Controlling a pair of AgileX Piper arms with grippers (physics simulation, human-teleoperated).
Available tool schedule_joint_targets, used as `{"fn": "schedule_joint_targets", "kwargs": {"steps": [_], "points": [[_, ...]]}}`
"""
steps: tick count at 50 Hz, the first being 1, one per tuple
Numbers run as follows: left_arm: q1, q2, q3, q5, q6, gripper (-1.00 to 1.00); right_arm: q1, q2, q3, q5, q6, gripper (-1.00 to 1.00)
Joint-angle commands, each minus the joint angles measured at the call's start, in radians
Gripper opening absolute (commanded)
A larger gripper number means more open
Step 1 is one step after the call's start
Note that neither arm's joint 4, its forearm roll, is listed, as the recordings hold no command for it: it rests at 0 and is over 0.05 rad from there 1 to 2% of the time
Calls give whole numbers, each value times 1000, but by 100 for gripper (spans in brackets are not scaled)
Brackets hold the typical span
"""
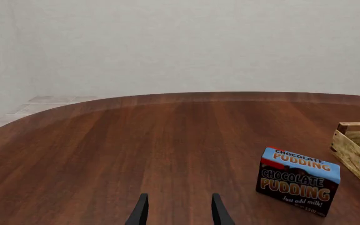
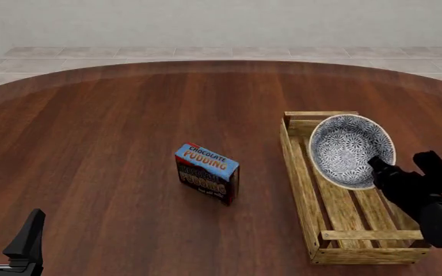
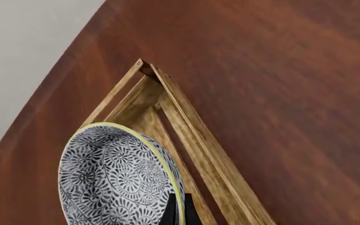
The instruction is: Pick up the bowl on the left and put it in the tray.
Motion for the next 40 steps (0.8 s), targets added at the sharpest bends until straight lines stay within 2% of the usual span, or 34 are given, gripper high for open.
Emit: {"fn": "schedule_joint_targets", "kwargs": {"steps": [1,14,21,25,26,28,35,40], "points": [[0,0,0,0,0,100,23,68,-20,-19,35,-100],[0,0,0,0,0,100,79,212,-53,-67,78,-100],[0,0,0,0,0,100,79,242,-57,-81,90,-100],[0,0,0,0,0,100,71,253,-58,-85,86,-100],[0,0,0,0,0,100,55,248,-60,-77,70,-100],[0,0,0,0,0,100,77,269,-63,-89,86,-100],[0,0,0,0,0,100,41,261,-71,-66,53,-100],[0,0,0,0,0,100,44,273,-67,-79,61,-100]]}}
